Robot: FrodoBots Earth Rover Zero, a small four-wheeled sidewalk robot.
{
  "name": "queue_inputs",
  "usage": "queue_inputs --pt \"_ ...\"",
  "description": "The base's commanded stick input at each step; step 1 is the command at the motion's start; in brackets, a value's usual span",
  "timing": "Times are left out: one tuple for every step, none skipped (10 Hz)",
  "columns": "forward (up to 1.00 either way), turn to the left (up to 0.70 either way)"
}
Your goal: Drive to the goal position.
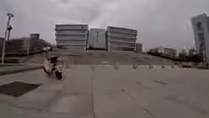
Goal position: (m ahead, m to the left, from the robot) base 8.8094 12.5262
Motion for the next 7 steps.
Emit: queue_inputs --pt "0.70 0.01" --pt "0.70 0.02" --pt "0.70 0.01" --pt "0.70 0.01" --pt "0.70 0.01" --pt "0.70 0.00" --pt "0.70 -0.01"
